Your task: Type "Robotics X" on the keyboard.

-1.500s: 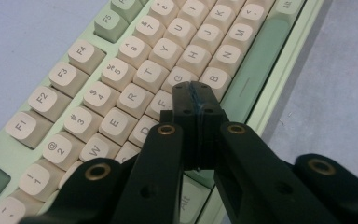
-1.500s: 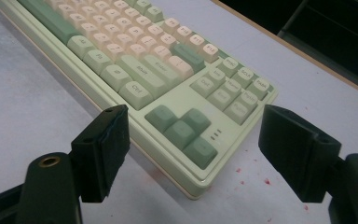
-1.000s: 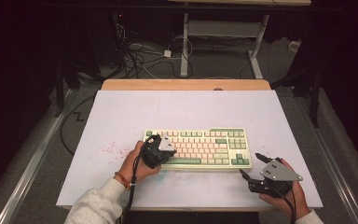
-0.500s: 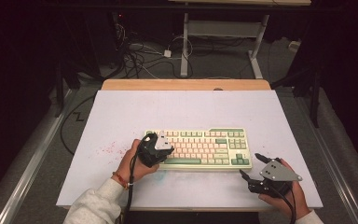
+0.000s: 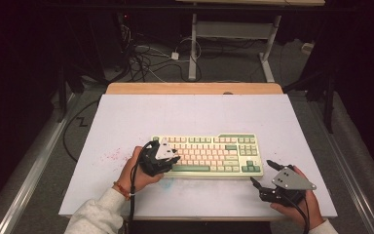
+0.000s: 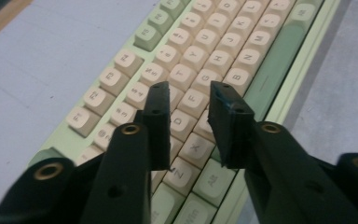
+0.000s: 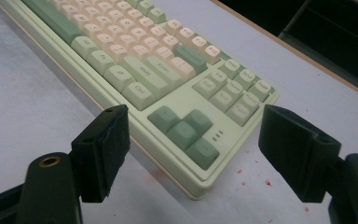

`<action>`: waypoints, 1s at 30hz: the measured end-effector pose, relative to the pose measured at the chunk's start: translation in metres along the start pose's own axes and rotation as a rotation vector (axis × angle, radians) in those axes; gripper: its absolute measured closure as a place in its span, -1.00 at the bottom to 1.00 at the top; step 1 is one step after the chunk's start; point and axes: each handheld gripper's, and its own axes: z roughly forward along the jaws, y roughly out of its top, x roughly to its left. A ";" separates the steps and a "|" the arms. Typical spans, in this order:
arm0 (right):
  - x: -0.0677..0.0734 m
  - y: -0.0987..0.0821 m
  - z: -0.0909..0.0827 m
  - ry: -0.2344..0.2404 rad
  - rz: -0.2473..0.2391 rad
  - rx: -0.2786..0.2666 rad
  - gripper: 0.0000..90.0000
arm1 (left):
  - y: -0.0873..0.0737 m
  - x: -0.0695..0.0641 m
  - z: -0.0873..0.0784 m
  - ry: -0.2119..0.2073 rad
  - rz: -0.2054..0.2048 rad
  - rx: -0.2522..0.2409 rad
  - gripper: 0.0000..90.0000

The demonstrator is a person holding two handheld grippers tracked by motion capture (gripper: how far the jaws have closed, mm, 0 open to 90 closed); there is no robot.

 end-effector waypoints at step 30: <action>0.000 0.000 0.000 0.003 -0.004 0.002 -0.45 | -0.070 -0.006 -0.036 0.187 -0.047 -0.033 -0.60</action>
